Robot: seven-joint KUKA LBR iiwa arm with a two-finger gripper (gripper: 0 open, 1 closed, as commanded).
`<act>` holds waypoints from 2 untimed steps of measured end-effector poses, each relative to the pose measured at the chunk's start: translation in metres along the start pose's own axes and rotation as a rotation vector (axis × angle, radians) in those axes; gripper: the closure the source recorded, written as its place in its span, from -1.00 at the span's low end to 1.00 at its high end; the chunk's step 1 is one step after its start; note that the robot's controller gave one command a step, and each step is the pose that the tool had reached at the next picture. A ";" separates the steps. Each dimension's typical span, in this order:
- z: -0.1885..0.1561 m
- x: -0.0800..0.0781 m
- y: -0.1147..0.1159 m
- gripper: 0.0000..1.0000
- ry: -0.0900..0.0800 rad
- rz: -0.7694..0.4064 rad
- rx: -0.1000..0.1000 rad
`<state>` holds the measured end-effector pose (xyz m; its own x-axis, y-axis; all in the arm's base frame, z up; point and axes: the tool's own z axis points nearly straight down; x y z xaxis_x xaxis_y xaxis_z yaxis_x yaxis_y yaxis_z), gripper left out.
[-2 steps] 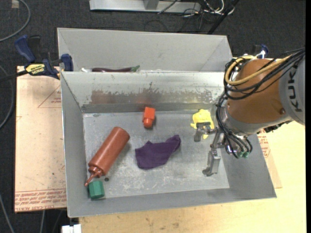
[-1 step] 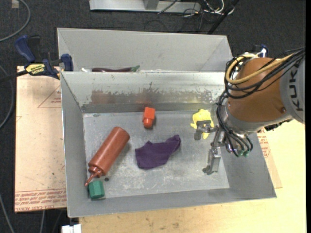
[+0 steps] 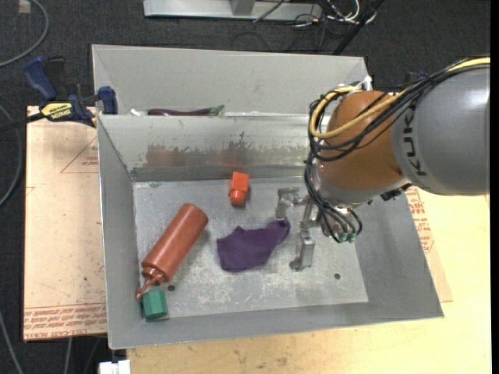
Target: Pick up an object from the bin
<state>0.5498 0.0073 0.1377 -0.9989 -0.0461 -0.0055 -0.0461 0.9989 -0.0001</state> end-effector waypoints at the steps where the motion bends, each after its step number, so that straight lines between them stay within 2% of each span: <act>1: 0.029 -0.001 0.025 -1.00 0.005 -0.009 -0.006; 2: 0.066 -0.038 0.063 1.00 -0.004 -0.064 -0.002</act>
Offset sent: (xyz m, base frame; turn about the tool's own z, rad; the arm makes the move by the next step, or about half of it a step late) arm 0.0348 0.0635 -0.0657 -0.0624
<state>0.5854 0.0722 0.0723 -0.9939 -0.1102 -0.0091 -0.1102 0.9939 0.0013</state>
